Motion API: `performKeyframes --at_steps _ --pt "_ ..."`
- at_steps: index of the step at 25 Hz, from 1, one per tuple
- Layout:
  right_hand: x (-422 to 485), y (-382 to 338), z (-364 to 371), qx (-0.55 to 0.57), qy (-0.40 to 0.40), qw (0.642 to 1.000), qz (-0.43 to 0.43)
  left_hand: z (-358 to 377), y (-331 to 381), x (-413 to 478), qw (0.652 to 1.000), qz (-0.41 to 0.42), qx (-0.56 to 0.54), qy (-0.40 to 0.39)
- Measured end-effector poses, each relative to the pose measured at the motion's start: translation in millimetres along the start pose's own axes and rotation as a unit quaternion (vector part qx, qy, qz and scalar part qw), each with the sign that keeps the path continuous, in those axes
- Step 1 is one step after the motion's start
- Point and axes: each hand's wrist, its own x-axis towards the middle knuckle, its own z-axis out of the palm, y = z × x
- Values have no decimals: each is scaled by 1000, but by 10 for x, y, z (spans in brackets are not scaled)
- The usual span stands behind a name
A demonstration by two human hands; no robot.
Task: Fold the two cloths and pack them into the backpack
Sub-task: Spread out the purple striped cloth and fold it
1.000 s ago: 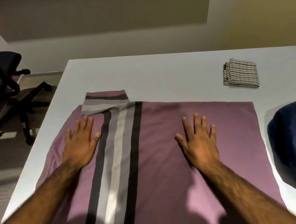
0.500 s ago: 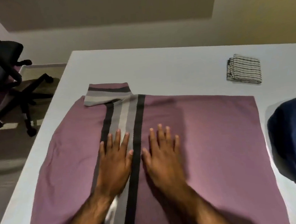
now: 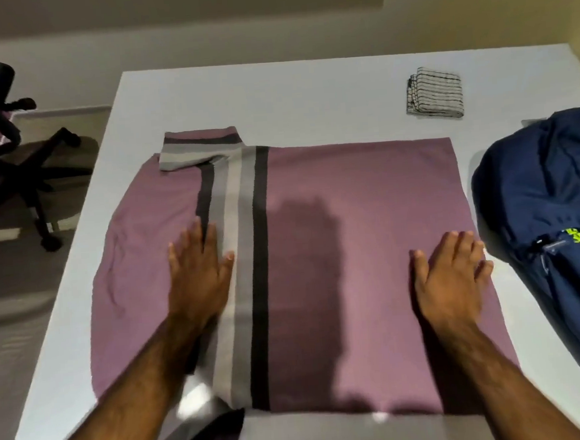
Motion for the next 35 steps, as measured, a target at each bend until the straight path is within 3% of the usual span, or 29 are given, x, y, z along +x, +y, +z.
performKeyframes --at_steps 3,5,6,8,11,16,20,22,26,30,35 --pt "-943 -723 116 57 -15 987 -152 151 170 -886 996 78 42 16" --pt "-1701 -1078 353 51 -71 959 -270 287 9 -1474 996 70 39 31" --pt "-1943 -1123 457 34 -89 952 -289 342 -162 -1698 998 42 22 38" --pt "-2017 -930 549 9 -94 959 -265 400 -555 -1995 999 -23 6 43" --pt "-1790 -244 440 -40 -52 987 -148 426 -937 -2165 997 -65 10 29" --pt "-1466 691 20 -11 -69 997 -12 363 -1150 -2340 999 -30 0 21" --pt "-1365 84 -55 -4 -11 998 -61 250 -846 -2179 994 88 16 62" --pt "-1485 -533 78 18 -11 990 -139 206 -547 -1781 994 86 10 66" --pt "-2117 -1451 482 17 -109 947 -301 422 -169 -1478 994 85 68 5" --pt "-1972 -1068 530 -5 -95 957 -274 424 -549 -1503 997 29 70 35" --pt "-1166 311 358 -40 -11 990 -135 212 -1161 -1334 993 -80 74 41"
